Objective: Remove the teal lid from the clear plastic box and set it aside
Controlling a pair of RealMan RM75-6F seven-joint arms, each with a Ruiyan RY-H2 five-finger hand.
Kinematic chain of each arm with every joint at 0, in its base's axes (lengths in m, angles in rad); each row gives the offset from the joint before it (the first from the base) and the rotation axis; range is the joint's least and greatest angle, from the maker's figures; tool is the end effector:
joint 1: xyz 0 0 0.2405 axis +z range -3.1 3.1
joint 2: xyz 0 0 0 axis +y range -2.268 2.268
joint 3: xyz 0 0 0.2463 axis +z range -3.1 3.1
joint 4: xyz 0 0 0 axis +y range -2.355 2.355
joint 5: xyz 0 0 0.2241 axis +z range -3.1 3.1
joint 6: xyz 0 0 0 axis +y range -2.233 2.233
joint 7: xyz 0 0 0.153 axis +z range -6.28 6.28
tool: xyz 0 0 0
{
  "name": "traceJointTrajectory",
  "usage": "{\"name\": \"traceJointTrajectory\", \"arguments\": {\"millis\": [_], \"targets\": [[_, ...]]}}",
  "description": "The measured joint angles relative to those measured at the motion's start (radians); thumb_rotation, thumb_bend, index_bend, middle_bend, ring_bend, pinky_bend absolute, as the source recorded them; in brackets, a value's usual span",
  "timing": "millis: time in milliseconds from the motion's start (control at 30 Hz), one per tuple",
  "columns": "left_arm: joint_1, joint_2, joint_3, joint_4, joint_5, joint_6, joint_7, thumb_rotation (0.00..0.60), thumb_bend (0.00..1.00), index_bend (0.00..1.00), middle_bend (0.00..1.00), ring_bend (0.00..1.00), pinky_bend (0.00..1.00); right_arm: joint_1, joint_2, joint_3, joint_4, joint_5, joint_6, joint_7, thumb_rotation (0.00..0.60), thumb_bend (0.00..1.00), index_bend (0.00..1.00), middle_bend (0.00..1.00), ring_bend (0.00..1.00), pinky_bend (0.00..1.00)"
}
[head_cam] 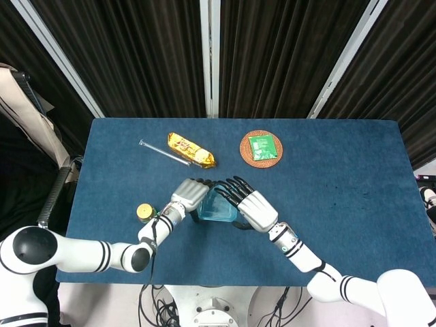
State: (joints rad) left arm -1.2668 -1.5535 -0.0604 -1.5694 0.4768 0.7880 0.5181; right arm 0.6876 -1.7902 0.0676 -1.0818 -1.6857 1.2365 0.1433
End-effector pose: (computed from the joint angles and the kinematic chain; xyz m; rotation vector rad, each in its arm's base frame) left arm -0.0379 0.3536 -0.0818 -2.1666 -1.0443 -0.6563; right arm -0.1300 -0.3140 -0.0719 1.9897 -0.7681 1.3910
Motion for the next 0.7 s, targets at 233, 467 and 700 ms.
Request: {"name": "traceJointTrajectory", "arguments": {"millis": [233,467,700], "targets": [[0.0,0.002,-0.002,-0.003,-0.004,0.002,0.006,0.6,0.06,0.16,0.22,0.23,0.26,0.001,-0.005,0.001,0.004,0.001,0.018,0.003,0.6,0.17,0.0,0.0,0.0,0.0],[0.009,0.016,-0.017,-0.025,0.011,-0.003,-0.017,0.6,0.06,0.13,0.17,0.21,0.26,0.0,-0.019,-0.001,0.033,-0.019,0.069,0.029,0.6,0.37,0.36,0.08,0.0,0.0],[0.014,0.022,-0.022,-0.03,0.023,-0.006,-0.028,0.6,0.06,0.12,0.16,0.21,0.26,0.003,-0.048,-0.01,0.093,-0.041,0.109,0.058,0.6,0.53,0.59,0.16,0.0,0.0]]}}
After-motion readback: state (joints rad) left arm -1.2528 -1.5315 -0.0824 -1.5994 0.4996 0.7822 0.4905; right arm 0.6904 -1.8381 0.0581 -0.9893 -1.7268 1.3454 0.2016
